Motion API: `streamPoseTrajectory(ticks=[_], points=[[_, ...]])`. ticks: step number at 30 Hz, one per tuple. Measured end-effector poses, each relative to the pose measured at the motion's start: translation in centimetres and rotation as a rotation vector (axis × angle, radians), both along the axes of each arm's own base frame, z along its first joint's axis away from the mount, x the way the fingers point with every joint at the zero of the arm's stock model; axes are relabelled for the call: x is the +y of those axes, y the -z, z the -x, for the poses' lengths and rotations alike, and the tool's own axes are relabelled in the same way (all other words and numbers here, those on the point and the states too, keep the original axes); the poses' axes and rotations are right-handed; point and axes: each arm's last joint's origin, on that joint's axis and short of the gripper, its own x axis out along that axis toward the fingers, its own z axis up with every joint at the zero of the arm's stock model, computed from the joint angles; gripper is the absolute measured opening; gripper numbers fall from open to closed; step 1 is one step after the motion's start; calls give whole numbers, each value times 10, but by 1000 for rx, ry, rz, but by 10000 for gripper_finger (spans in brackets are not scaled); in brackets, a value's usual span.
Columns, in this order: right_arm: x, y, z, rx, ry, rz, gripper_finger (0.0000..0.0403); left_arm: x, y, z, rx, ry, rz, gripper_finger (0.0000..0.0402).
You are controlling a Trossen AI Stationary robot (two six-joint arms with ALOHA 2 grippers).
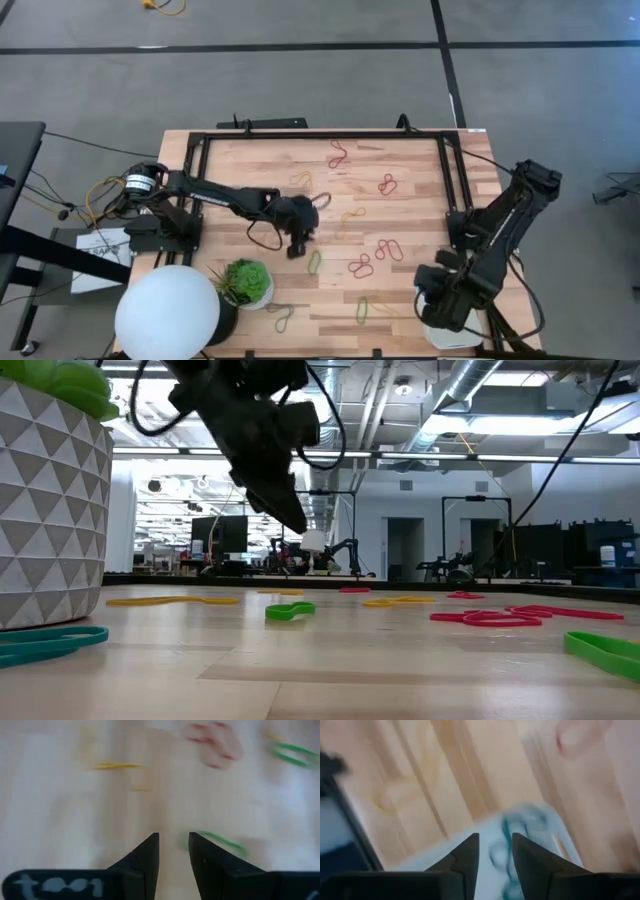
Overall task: Pick and place items into bin
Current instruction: Put the blue rubber band into the white bin
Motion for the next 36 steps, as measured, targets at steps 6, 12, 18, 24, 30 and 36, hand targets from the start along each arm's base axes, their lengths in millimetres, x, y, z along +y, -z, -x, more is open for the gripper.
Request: streamPoseTrajectory(ticks=[6,12,18,24,30,36], points=[[1,-11,-6,-321,-128,162,119,-54,2,11,42,284,61,94],[1,-9,-19,-507,-131,350,118,-108,4,31,123,300,84,94],[-1,6,-37,-474,-130,441,118,-136,1,38,31,325,-30,94],[-2,32,-54,-360,-130,489,118,-139,-5,31,-87,360,-51,94],[-2,57,-64,-215,-159,482,118,-135,-16,24,-109,419,-49,94],[-6,59,-76,-155,-128,435,118,-142,-32,7,-16,481,-122,94]])
